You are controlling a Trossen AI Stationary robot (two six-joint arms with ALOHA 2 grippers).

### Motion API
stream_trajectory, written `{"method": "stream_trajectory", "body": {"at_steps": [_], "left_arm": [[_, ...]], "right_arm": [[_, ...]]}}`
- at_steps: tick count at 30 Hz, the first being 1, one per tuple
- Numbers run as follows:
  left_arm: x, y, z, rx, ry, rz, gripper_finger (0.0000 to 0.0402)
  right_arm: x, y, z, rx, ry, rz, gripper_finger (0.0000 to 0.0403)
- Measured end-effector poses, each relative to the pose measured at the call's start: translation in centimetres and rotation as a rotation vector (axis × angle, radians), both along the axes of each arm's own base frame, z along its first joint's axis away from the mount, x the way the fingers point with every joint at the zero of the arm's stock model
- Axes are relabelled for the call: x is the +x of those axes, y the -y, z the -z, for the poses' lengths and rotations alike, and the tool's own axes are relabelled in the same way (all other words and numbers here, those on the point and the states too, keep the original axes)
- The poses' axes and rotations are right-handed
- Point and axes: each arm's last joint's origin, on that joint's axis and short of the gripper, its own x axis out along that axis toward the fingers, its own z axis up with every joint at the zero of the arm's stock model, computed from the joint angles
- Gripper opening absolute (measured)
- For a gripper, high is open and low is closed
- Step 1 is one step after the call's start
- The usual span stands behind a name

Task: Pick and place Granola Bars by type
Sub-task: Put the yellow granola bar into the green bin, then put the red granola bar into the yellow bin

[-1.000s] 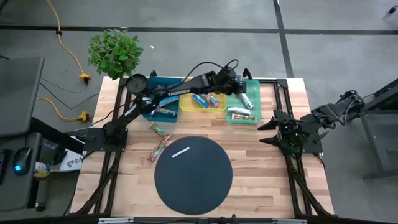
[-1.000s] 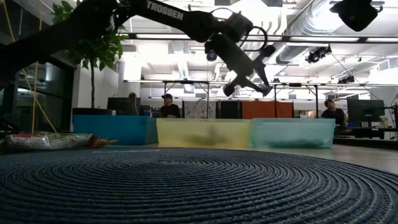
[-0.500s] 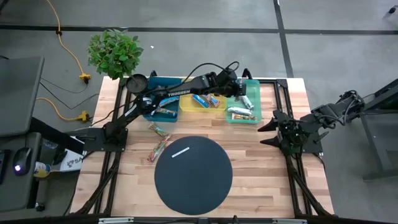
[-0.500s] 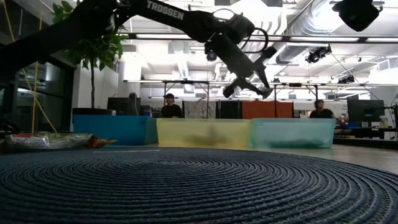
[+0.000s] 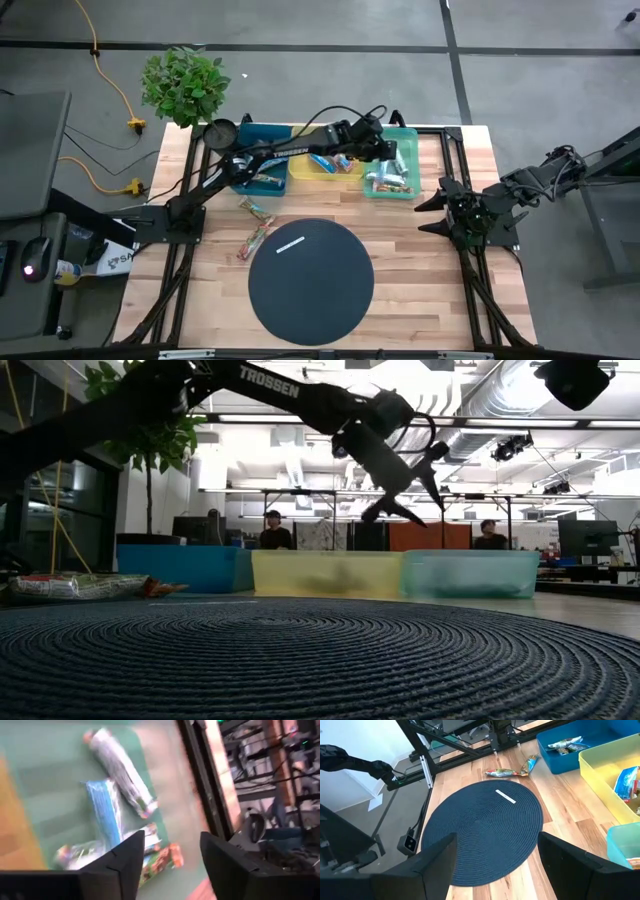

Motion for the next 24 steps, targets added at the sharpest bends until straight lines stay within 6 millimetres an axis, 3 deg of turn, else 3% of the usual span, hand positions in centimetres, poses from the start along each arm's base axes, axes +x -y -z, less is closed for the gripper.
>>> {"method": "stream_trajectory", "body": {"at_steps": [3,7,14,24], "left_arm": [[0.4,0.3,0.7,-0.023,0.007,0.033,0.0206],[0.9,0.6,0.1,0.015,0.075,0.052,0.0213],[-1.0,1.4,-3.5,0.080,0.013,0.028,0.0213],[-6.2,8.8,-6.5,0.235,-0.493,-0.007,0.0213]], "right_arm": [[0.0,0.0,0.0,0.001,0.000,-0.002,0.0260],[0.0,0.0,0.0,0.003,-0.003,-0.011,0.0260],[-0.1,-0.1,0.1,0.006,-0.013,-0.025,0.0260],[-0.1,-0.1,0.2,0.006,-0.022,-0.033,0.0260]]}}
